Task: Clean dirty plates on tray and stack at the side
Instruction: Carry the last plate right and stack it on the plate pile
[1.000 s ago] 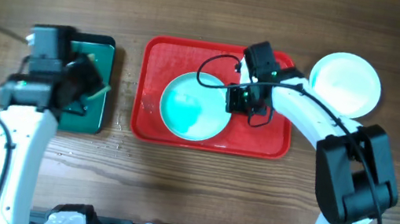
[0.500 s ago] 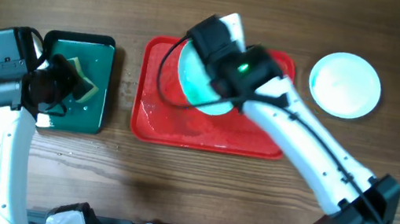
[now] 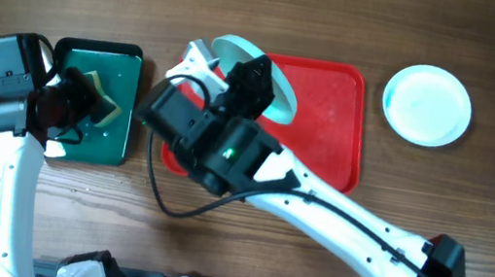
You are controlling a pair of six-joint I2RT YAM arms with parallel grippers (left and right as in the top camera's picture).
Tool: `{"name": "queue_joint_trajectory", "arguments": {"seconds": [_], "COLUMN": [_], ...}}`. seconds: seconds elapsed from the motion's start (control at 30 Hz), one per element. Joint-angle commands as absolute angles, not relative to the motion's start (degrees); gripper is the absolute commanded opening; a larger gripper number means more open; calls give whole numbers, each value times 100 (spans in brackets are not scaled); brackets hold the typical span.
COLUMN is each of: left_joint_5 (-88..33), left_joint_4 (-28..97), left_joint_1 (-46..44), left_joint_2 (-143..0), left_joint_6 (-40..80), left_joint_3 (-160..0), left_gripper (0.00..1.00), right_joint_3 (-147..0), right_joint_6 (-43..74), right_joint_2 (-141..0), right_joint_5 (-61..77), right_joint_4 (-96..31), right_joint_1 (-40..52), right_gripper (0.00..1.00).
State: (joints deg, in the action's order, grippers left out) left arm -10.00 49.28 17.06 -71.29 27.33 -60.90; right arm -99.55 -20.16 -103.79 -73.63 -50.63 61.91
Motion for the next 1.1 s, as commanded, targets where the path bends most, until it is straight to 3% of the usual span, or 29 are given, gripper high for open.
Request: {"name": "queue_joint_trajectory", "arguments": {"seconds": [0.0,0.2,0.33,0.47,0.57,0.77,0.93,1.07], "left_joint_5": [-1111,-1109,-1109,-1109,-1109,-1109,-1109,-1109], "left_joint_4": [4912,4912,4912,4915,4915,4912,4886,4827], "left_joint_1": [1743,1743,1743,1743,1743,1743,1743,1743], "left_joint_2": [-7050,-7050,-7050,-7050,-7050,-7050,-7050,-7050], "left_joint_6": [2768,2768,2766,2768,2766,2768,2768,2768], "left_joint_3": [-6075,-6075,-6075,-6075,-6075,-6075,-6075,-6075], "left_gripper": [4,4,4,4,4,4,4,4], "right_joint_3": [-10057,-10053,-10049,-10049,-10038,-9649,-8809,-7846], "right_joint_6": [-2882,-2477,-1577,-237,768,965,1219,1210], "right_joint_2": [-10263,-10263,-10263,-10265,-10265,-10283,-10298,-10298], "right_joint_5": [-8132,-7762,-6539,-4508,-3107,-119,115,130], "right_joint_4": [-4654,-4569,-4925,-5520,-5752,-5509,-5096,-4091], "right_joint_1": [6375,6333,5861,4488,2757,-231,-1732,-2163], "right_gripper": [4,4,4,4,4,4,4,6]}}
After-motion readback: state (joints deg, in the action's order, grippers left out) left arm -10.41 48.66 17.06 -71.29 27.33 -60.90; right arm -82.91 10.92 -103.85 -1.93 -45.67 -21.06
